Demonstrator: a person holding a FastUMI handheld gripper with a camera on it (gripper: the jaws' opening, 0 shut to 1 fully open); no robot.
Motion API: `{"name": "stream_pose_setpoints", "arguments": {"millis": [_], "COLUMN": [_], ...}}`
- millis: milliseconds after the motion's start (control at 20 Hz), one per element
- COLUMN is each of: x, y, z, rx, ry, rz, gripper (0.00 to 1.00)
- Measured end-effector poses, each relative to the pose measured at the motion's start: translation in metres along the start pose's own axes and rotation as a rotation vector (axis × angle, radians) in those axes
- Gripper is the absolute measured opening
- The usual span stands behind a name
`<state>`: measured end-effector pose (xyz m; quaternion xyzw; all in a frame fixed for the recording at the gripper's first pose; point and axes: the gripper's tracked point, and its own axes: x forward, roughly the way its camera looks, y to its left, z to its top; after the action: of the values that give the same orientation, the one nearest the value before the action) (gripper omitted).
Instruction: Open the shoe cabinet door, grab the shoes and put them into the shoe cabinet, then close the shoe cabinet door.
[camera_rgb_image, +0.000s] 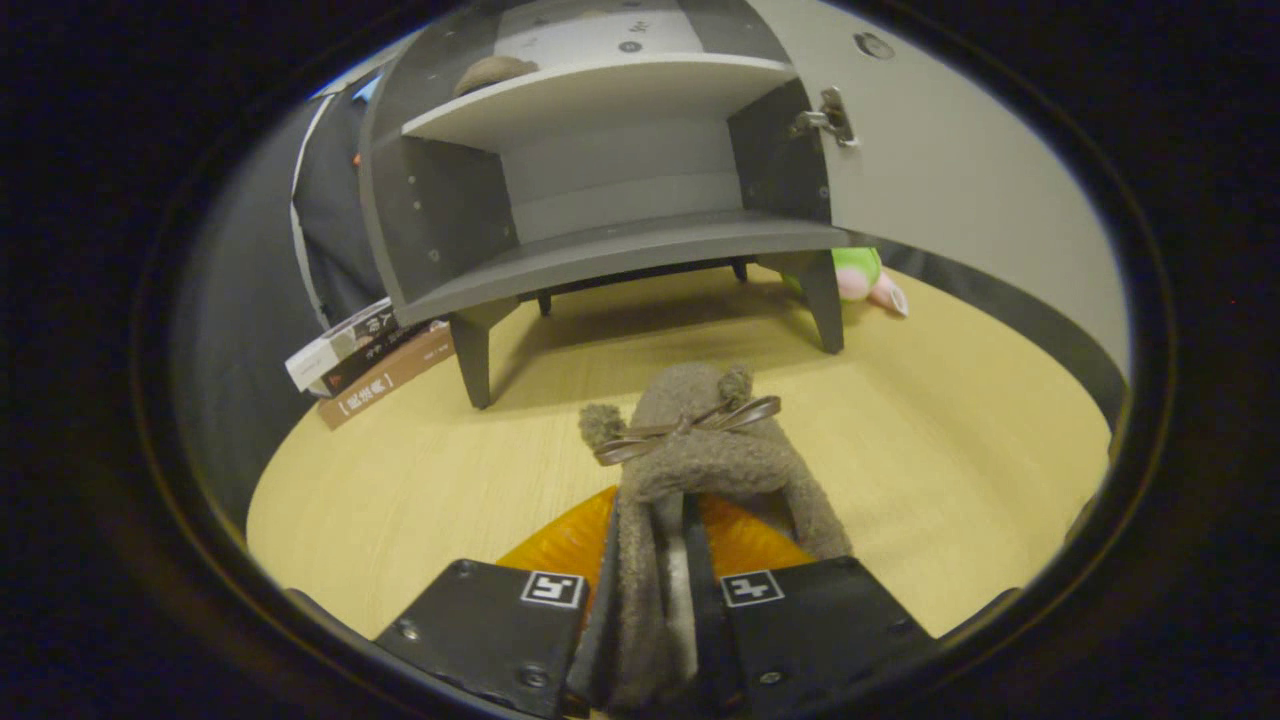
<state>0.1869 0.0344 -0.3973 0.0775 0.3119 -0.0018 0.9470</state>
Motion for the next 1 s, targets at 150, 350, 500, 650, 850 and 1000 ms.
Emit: {"name": "stream_pose_setpoints", "arguments": {"millis": [150,350,500,650,850,1000], "x": [-0.001,-0.003,-0.010,-0.028,-0.051,-0.064], "y": [0.005,0.007,0.006,0.006,0.015,0.023], "z": [-0.002,0.001,0.006,0.012,0.022,0.030], "rx": [-0.034,-0.034,0.014,0.007,-0.040,-0.076], "ry": [-0.003,-0.021,-0.055,-0.104,-0.131,-0.153], "rz": [0.025,0.041,0.053,0.052,0.067,0.079], "gripper": [0.14,0.12,0.11,0.11,0.11,0.11]}}
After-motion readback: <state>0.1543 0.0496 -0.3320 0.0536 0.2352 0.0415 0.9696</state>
